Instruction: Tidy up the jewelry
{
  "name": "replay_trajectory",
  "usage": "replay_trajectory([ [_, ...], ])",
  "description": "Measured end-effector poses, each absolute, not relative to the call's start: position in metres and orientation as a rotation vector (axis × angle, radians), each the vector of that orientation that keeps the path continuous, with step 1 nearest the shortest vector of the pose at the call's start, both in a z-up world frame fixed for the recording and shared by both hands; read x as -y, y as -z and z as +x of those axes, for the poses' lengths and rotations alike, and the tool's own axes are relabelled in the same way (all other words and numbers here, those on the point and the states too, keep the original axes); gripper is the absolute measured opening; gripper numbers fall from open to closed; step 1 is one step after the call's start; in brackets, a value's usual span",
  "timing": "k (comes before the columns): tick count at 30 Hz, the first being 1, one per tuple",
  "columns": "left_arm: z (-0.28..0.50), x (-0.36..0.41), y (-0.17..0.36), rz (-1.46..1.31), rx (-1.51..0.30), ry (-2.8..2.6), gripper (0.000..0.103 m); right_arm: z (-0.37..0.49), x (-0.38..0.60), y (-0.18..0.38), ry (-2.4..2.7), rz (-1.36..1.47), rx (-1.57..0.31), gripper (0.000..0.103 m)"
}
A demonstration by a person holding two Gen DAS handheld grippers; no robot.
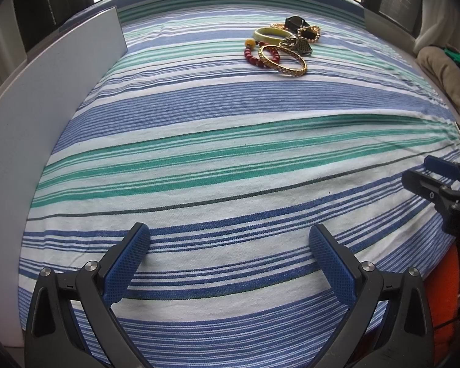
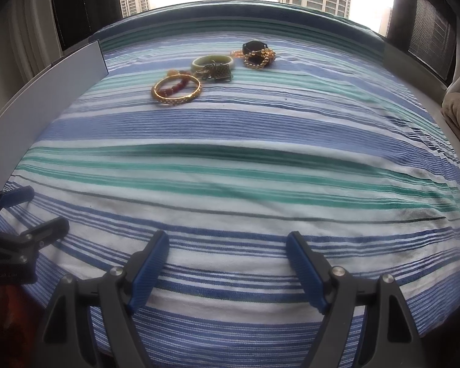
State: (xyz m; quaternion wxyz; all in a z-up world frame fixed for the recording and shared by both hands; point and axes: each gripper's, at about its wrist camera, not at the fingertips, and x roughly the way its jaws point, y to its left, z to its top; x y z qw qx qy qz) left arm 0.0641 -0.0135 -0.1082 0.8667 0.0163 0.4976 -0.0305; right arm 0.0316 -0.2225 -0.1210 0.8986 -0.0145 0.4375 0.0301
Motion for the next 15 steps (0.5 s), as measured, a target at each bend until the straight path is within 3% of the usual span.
replay_trajectory([
  [6, 0.063, 0.013, 0.108, 0.033, -1.042, 0.067, 0.103, 0.077, 0.256, 0.081, -0.141, 0.171, -0.909, 0.08],
  [8, 0.064, 0.013, 0.108, 0.033, -1.045, 0.069, 0.103, 0.109, 0.259, 0.069, -0.197, 0.23, -0.93, 0.071],
  [10, 0.064, 0.013, 0.108, 0.034, -1.048, 0.074, 0.103, 0.147, 0.254, 0.068, -0.223, 0.242, -0.983, 0.049],
  [15, 0.064, 0.011, 0.108, 0.037, -1.059, 0.082, 0.103, 0.218, 0.217, 0.082, -0.222, 0.149, -1.032, 0.036],
])
